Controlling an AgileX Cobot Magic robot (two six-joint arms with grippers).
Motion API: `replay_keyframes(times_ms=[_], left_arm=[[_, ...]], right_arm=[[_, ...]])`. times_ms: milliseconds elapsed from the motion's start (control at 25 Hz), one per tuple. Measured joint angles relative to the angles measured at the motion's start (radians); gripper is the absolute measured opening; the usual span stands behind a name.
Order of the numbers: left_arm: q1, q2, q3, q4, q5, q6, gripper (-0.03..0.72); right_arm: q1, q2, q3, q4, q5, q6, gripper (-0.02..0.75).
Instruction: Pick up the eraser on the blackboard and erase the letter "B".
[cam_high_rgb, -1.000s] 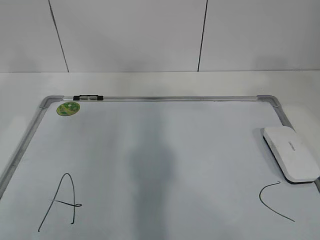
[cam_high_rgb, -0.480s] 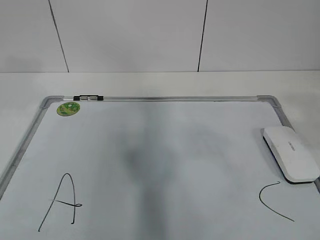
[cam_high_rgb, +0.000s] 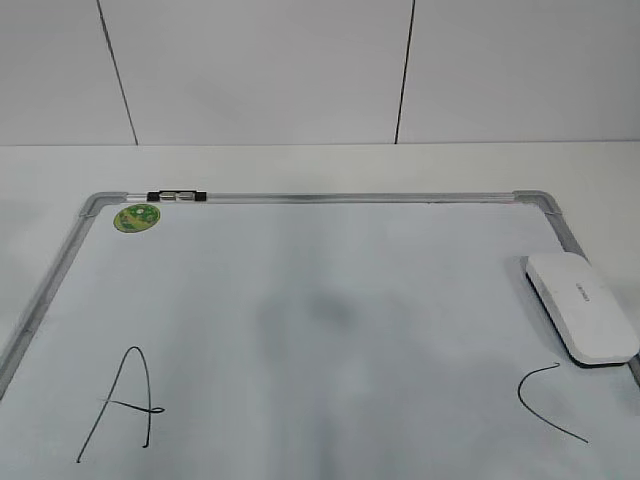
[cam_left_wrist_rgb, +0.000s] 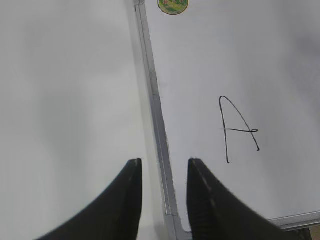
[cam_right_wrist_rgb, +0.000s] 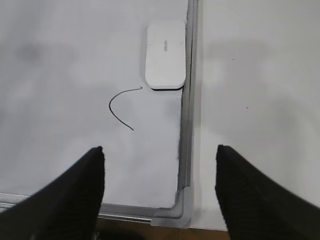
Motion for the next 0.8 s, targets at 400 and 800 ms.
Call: replay_keyframes(times_ms=[400, 800], left_arm=[[0.000, -0.483, 0.257, 0.036, 0.000, 0.000, 0.229], [0.000, -0.656, 0.426, 0.043, -0.123, 0.001, 0.226]], right_arm=[[0.000, -0.150, 0.178, -0.003, -0.097, -0.072, 0.532], [0.000, -0.197, 0.226, -0.025, -0.137, -0.075, 0.532]])
